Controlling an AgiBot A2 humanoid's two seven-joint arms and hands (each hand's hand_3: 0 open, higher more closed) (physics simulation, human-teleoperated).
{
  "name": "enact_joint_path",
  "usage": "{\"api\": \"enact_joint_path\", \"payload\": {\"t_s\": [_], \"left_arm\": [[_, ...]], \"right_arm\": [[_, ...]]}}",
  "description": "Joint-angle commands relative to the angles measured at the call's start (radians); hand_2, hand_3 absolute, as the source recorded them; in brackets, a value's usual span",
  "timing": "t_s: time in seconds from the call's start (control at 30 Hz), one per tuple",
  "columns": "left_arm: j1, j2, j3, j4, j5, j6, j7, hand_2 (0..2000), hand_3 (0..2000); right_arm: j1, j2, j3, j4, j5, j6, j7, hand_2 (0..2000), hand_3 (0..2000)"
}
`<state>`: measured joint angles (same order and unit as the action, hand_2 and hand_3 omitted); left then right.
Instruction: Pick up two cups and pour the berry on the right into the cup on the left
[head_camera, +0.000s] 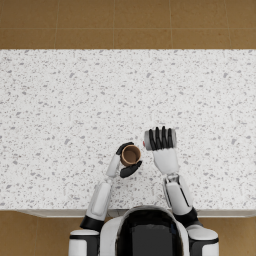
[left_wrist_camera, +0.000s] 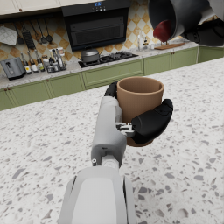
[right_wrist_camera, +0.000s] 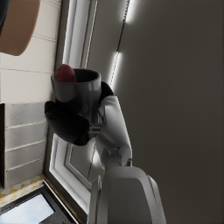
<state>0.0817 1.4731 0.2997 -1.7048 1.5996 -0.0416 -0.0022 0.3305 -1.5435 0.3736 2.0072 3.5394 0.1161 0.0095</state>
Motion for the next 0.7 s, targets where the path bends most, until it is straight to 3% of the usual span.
{"api": "enact_joint_path", "payload": {"t_s": [0.03, 0.7], "left_arm": [[0.01, 0.006, -0.003, -0.007, 0.0, 0.0, 0.0, 2000, 1280], [-0.016, 0.008, -0.013, -0.019, 0.0, -0.003, 0.001, 2000, 1280]], "right_arm": [[0.004, -0.007, 0.012, 0.009, 0.008, 0.0, 0.0, 2000, 1280], [-0.025, -0.015, -0.003, 0.001, 0.029, -0.001, 0.001, 2000, 1280]]}}
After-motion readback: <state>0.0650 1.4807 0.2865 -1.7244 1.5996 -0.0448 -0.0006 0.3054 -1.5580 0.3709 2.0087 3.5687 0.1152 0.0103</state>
